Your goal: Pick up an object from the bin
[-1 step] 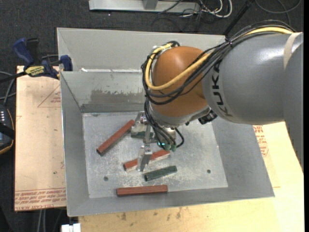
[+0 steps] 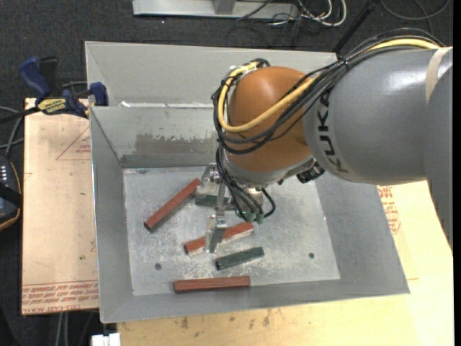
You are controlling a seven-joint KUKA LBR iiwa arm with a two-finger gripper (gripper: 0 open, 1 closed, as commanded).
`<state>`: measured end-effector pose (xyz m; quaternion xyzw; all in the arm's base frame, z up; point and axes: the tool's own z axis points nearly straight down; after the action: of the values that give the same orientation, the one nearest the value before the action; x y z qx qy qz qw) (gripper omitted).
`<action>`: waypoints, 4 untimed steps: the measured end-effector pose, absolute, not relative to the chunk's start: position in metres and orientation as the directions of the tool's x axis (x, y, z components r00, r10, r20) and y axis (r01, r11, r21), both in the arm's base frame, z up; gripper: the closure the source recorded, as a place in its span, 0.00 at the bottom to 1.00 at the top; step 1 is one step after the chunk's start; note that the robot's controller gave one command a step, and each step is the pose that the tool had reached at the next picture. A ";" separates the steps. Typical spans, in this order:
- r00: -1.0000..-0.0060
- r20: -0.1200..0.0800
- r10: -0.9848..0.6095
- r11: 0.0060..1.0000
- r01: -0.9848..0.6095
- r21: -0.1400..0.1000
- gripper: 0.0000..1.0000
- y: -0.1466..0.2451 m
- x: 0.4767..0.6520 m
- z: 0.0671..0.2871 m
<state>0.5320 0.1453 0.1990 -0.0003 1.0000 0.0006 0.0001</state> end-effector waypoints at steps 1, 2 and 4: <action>-0.994 -0.005 -0.114 0.993 -0.114 0.007 1.00 0.140 0.560 0.084; -0.993 -0.005 -0.114 0.993 -0.114 0.007 1.00 0.140 0.560 0.084; -0.996 -0.001 -0.093 0.996 -0.093 0.001 0.00 0.143 0.546 0.152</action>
Offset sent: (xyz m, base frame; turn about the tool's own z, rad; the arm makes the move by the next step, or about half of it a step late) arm 0.0000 0.0000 0.0000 0.0000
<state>0.5461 0.1428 0.1515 -0.0465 0.9989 0.0007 0.0005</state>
